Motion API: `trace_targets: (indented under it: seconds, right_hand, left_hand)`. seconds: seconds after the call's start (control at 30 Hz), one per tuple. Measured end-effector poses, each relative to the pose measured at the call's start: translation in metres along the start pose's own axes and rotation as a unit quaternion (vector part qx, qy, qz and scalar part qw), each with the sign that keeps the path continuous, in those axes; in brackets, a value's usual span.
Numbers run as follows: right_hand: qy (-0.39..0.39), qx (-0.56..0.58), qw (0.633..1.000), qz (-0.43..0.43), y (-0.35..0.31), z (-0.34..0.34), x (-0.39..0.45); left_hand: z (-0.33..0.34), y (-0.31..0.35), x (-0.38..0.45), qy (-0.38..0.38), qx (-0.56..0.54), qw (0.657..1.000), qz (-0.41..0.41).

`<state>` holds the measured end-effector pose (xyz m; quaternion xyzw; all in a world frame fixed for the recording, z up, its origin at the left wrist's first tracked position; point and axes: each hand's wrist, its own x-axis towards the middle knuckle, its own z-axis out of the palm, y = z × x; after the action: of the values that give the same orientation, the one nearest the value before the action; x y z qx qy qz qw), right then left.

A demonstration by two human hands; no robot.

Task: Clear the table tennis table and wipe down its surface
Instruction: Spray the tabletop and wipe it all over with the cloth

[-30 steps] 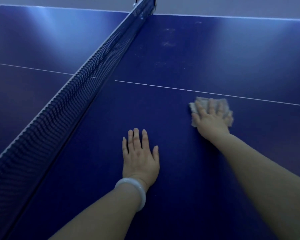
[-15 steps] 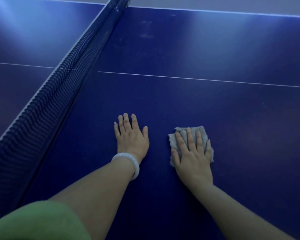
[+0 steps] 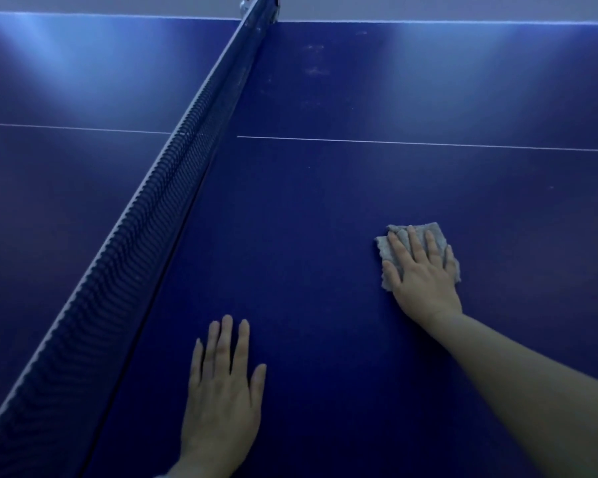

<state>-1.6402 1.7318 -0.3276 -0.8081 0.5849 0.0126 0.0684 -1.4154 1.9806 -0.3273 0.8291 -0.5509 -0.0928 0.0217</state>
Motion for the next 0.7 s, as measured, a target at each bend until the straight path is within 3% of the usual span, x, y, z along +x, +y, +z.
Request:
trace_targets:
  seconds: [0.17, 0.27, 0.33, 0.47, 0.57, 0.63, 0.7]
  right_hand:
    - [-0.059, 0.006, 0.995, 0.079, -0.045, -0.006, 0.014]
    - [-0.073, -0.020, 0.997, -0.016, -0.106, 0.002, -0.004]
    - [-0.036, -0.010, 0.995, -0.094, -0.129, 0.017, -0.043]
    - [-0.019, -0.044, 0.984, -0.172, -0.085, 0.031, -0.117]
    - [-0.003, -0.084, 0.995, -0.056, -0.007, 0.016, -0.120]
    - [-0.035, -0.033, 0.988, 0.146, 0.028, 0.002, -0.112]
    - [-0.040, 0.040, 0.950, 0.306, 0.020, -0.008, -0.105]
  left_hand:
    - [0.003, 0.001, 0.000, 0.028, 0.011, 1.000, -0.003]
    - [0.003, 0.000, 0.001, 0.021, 0.009, 1.000, -0.011]
    - [0.004, 0.000, 0.001, 0.024, 0.012, 1.000, -0.012]
    - [0.005, 0.000, 0.002, 0.027, 0.017, 0.999, -0.012]
    - [0.005, 0.000, 0.001, 0.025, 0.013, 1.000, -0.013]
    - [0.007, 0.000, 0.002, 0.033, 0.012, 0.999, -0.013]
    - [0.008, -0.001, 0.002, 0.033, 0.008, 0.999, -0.014]
